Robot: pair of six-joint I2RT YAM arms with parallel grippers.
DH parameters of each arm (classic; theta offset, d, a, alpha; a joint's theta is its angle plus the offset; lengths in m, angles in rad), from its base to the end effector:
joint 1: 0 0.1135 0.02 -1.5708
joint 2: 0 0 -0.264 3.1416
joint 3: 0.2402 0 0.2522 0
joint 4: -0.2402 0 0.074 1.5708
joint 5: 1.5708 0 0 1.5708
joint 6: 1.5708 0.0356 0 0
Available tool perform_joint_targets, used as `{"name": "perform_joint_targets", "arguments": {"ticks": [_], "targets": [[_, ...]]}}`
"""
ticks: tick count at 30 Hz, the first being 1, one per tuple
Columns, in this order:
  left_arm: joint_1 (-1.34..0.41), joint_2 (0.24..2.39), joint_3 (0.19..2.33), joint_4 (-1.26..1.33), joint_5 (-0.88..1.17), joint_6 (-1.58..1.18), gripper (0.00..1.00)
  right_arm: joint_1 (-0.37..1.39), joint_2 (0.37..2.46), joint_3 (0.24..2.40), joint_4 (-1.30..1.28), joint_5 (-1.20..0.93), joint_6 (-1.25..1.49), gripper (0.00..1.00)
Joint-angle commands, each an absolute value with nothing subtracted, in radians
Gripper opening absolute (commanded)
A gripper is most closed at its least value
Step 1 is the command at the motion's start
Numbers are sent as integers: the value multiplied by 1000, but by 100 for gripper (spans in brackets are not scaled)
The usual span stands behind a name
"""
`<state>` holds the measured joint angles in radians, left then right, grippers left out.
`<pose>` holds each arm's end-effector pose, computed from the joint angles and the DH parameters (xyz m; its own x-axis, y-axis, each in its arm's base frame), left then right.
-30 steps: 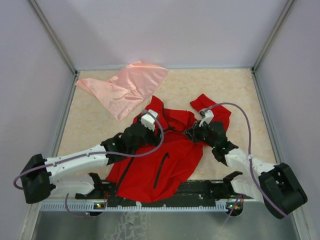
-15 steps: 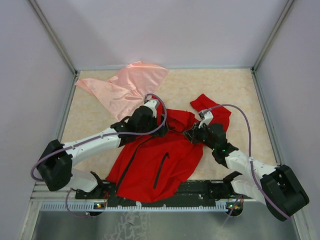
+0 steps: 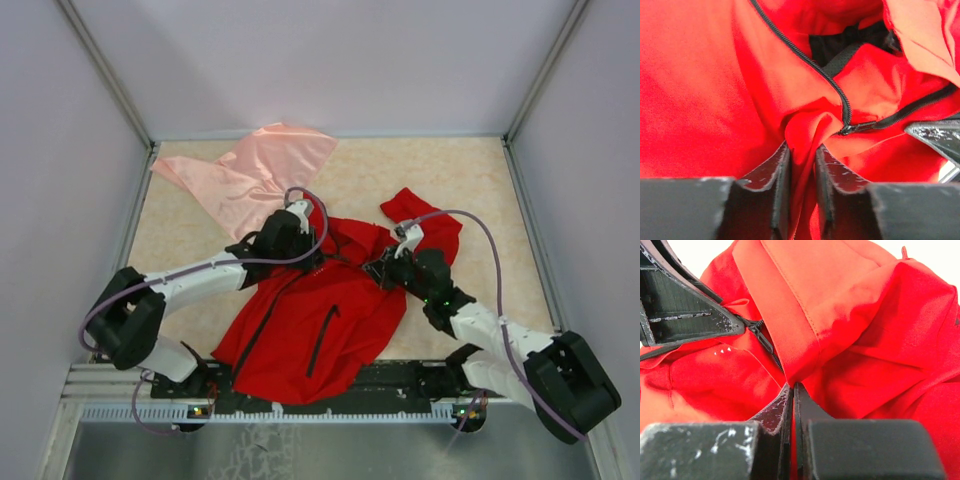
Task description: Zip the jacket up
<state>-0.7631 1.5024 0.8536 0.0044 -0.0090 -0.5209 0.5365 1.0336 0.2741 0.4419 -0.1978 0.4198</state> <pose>0.2322 -0.2216 0.2108 -0.7179 -0.0020 -0.6961 0.3789 0.8378 -0.3932 0.1746 0.1120 0.1811 -0.5148 0.1588 -0.8425 -0.4948 0.7475 0.4432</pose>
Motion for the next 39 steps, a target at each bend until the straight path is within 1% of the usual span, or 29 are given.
{"name": "perform_joint_targets", "arguments": {"ticks": [1,3,6,10,16,19,22,24,26,29,33,39], "targets": [[-728,1436,838,141,50,-474,21,545,983,279,486,-148,416,0],[-715,1410,853,152,46,-433,11,546,972,288,484,-130,435,0],[-696,1375,883,185,14,-370,0,546,957,297,506,-87,474,0],[-677,1342,950,240,-11,-289,0,545,946,346,527,-29,504,0],[-673,1367,1177,232,15,-100,0,545,940,493,521,25,467,0],[-673,1384,1269,202,75,-28,0,545,924,564,484,33,428,0],[-673,1387,1300,158,163,22,0,545,895,611,425,13,370,0],[-677,1388,1292,117,212,38,0,545,868,630,374,-7,333,3],[-683,1390,1262,78,264,52,0,545,840,649,317,-25,301,10],[-713,1384,1170,52,276,42,0,545,818,675,237,-52,256,20],[-756,1374,1022,79,224,5,0,545,820,691,170,-87,213,28],[-855,1405,911,56,103,-1,0,545,902,730,133,-147,209,34]]}}
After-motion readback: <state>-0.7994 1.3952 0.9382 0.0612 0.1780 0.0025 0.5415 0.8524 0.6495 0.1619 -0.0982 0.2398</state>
